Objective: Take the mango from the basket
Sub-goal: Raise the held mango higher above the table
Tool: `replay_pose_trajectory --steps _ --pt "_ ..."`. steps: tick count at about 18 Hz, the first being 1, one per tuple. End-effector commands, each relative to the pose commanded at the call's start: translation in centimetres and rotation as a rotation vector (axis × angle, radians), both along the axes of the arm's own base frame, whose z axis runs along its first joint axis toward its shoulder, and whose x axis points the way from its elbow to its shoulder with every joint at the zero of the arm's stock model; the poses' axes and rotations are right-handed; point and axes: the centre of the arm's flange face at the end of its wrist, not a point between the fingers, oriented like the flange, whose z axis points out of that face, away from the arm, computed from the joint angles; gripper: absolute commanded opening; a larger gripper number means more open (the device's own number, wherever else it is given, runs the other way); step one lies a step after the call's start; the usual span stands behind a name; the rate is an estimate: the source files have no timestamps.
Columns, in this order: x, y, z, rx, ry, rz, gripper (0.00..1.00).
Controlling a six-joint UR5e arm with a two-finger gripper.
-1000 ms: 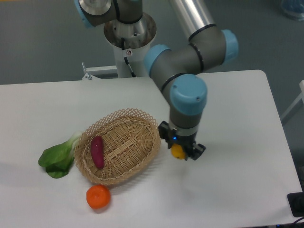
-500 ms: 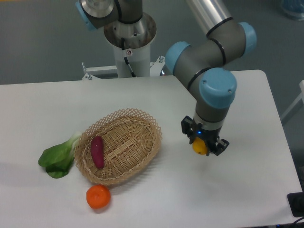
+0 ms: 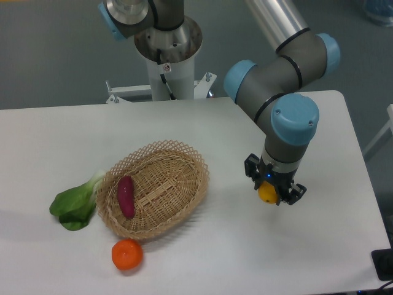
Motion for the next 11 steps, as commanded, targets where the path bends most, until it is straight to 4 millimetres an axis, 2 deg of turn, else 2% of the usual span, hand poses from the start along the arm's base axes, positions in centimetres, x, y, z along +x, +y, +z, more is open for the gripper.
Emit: replay_pose_trajectory --steps 11 --pt "-2.0 -2.0 0.4 -0.034 0.030 -0.012 0.61"
